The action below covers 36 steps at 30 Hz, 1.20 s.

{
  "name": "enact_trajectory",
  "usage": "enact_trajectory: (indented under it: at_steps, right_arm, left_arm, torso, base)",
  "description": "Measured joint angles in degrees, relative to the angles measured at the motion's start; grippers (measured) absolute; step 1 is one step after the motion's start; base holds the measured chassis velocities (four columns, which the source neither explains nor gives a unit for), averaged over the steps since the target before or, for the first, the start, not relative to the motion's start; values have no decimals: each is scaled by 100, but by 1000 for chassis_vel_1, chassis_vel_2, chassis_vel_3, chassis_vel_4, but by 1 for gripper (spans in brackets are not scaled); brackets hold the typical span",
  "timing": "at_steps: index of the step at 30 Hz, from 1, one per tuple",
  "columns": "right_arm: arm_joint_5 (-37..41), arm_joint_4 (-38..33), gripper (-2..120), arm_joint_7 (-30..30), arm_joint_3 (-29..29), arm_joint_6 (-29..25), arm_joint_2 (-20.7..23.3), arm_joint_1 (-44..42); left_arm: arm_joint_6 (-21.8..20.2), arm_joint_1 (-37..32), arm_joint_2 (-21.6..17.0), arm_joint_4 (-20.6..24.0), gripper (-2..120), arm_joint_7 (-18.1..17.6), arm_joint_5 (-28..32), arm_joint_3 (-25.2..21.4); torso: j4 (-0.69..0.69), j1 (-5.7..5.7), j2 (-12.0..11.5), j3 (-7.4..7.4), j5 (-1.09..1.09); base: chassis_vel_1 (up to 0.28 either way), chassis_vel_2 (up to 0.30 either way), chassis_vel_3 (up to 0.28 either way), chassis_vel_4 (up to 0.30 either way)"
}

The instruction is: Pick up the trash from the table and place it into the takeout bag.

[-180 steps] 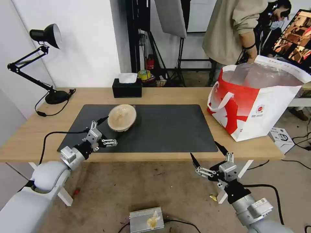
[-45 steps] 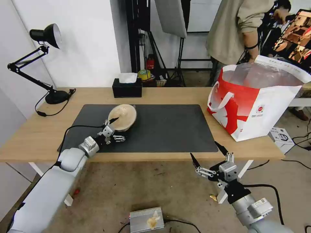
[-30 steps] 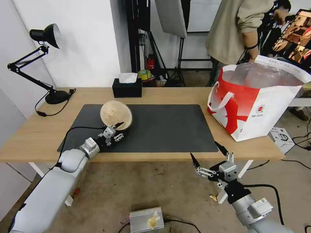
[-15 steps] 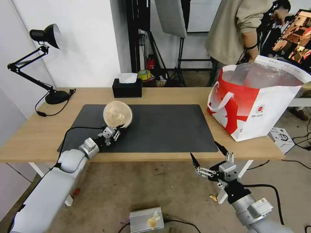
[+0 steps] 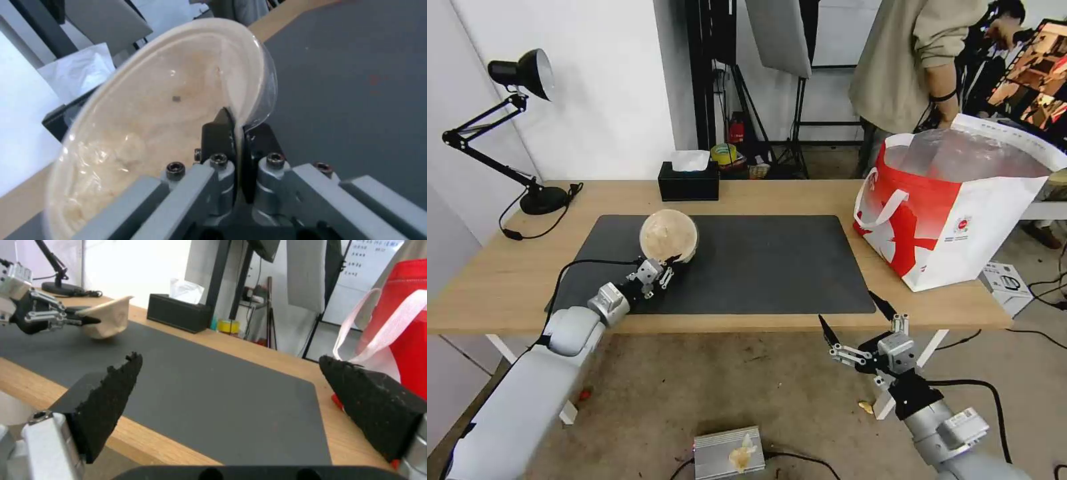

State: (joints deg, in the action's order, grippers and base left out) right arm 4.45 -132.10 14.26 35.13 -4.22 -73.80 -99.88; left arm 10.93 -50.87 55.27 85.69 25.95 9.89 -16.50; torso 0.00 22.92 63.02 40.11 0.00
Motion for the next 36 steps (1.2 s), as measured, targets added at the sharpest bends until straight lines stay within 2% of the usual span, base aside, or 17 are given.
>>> enact_trajectory:
  at_steps: [7,17,29,36]
  right_arm:
    - [0,0,100,0,0,0,0,0]
    - [0,0,100,0,0,0,0,0]
    - [0,0,100,0,0,0,0,0]
    - [0,0,100,0,0,0,0,0]
  left_arm:
    - [-10,-147,-90,254,0,-93,108,-147]
    - [-42,-583,-329,851,0,-146,309,-593]
    - [-139,-1218,-730,1768,0,-310,678,-1143]
    - [-148,-1757,-905,2465,0,-389,837,-1448]
  torso:
    - [0,0,0,0,0]
    - [0,0,0,0,0]
    - [0,0,0,0,0]
    - [0,0,0,0,0]
  base:
    - [0,0,0,0]
    - [0,0,0,0]
    - [0,0,0,0]
    - [0,0,0,0]
